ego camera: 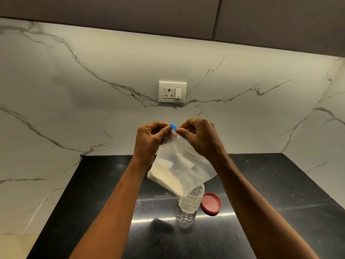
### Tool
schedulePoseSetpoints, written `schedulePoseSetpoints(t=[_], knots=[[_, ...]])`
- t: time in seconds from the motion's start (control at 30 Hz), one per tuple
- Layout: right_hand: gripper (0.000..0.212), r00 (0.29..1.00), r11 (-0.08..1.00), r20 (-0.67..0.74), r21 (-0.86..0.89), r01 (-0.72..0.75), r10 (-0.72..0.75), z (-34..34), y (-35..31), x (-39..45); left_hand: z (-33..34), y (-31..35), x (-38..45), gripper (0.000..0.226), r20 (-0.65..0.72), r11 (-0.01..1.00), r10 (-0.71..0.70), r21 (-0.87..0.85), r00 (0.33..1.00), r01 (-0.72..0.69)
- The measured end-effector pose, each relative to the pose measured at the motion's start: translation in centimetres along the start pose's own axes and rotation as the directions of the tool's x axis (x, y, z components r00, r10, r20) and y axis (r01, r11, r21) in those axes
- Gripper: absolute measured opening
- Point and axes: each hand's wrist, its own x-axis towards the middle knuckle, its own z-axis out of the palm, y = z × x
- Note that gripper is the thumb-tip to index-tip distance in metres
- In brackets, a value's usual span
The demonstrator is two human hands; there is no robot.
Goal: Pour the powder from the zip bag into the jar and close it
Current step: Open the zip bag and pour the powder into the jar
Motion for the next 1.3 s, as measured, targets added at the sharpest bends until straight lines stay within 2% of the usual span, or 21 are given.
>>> schedulePoseSetpoints(t=[0.1,0.4,0.7,0.97,1.3], knots=[[0.019,1.0,1.0,0.004,-0.016,-0.015,0.015,-0.4,0.6,-0.6,-0.3,0.2,0.3,0.018,-0.028,0.999,-0.015,-0.031,1.0,0.014],[0.018,0.999,0.997,0.023,-0.066,-0.04,0.041,-1.4,2.0,-1.4,-1.5,-0.2,1.2,0.006,-0.097,0.999,-0.013,-0.04,0.995,0.01],[0.022,1.0,0.995,0.0,-0.097,-0.002,0.002,-2.2,2.5,-1.3,-2.8,0.1,2.2,0.009,-0.155,0.994,-0.024,-0.113,0.988,0.006],[0.022,1.0,0.994,-0.016,-0.112,-0.003,0.001,-3.1,2.8,-1.6,-3.5,1.3,2.9,0.01,-0.202,0.995,0.002,-0.098,0.979,-0.022],[0.023,0.998,0.993,-0.068,-0.121,-0.006,-0.003,-4.5,3.2,-1.8,-3.0,2.0,3.1,0.009,-0.208,0.994,-0.006,-0.108,0.978,-0.016]])
